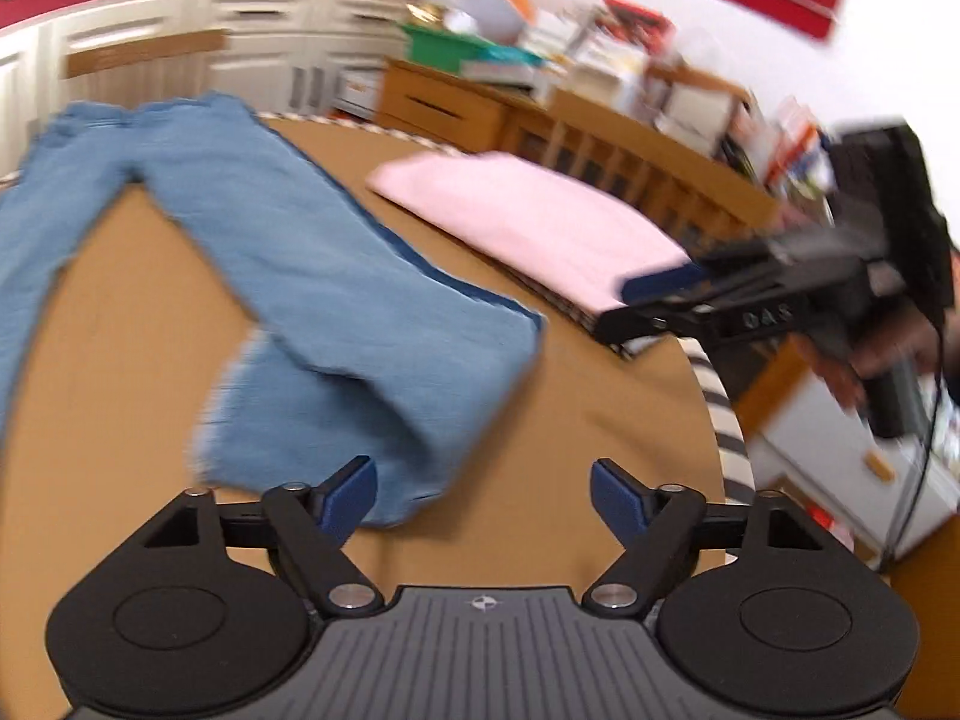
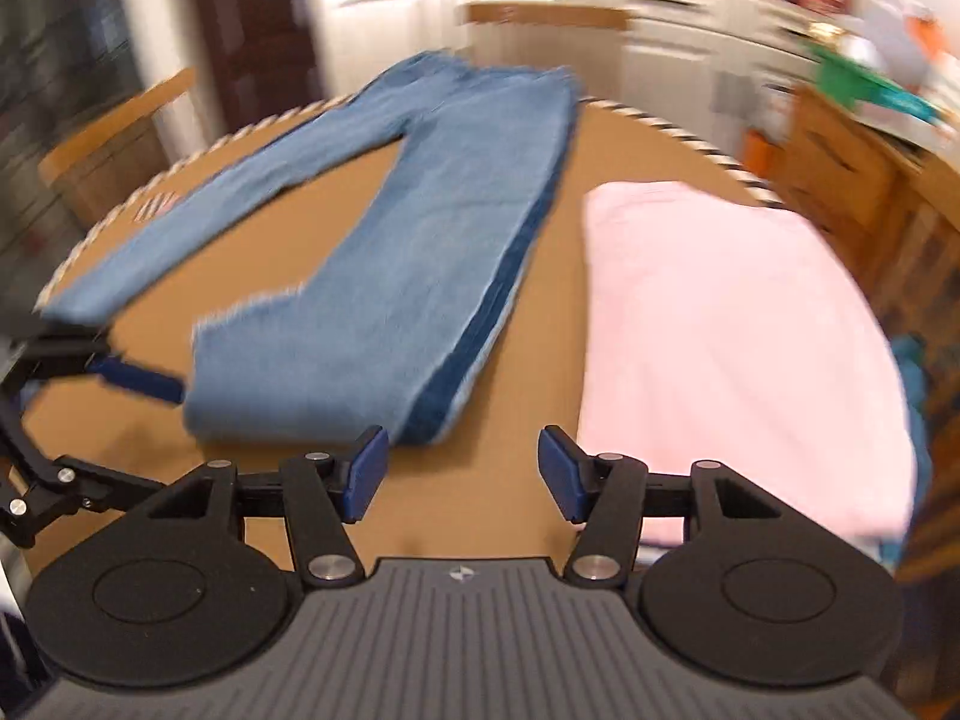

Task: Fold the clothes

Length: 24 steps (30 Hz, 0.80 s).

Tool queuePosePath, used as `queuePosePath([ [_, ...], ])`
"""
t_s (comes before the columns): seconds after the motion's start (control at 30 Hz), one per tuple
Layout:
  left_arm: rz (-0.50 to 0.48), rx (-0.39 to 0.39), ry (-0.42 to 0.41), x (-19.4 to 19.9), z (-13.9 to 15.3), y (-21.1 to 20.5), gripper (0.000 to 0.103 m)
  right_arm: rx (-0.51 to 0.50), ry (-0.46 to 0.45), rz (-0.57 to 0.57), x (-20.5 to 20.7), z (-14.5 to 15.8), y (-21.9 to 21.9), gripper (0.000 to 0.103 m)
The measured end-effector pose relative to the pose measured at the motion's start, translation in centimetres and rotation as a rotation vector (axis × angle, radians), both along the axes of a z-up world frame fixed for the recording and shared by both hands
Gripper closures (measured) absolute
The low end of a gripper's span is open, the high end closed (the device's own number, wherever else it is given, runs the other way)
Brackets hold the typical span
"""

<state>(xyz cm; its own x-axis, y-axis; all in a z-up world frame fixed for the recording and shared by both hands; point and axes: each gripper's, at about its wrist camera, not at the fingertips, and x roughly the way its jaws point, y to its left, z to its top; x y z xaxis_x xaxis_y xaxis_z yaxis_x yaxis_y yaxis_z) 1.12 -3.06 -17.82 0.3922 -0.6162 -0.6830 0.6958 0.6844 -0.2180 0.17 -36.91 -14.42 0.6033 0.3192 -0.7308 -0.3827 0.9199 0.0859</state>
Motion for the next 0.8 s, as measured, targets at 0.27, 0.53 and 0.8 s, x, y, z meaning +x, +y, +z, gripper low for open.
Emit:
queuePosePath([
  [0.27,0.077,-0.179,0.288,5.8,-1.8,1.4,0.086,0.182,0.031,0.234,4.7,-0.8,3.0,0.091],
  [0.53,0.302,-0.793,0.686,11.1,4.4,11.2,0.001,0.656,0.033,0.082,7.2,9.3,-1.1,0.058],
  [0.8,0.495,-0.391,0.724,6.3,-5.2,10.8,0.002,0.619,0.334,-0.014,3.5,-1.4,1.3,0.043],
])
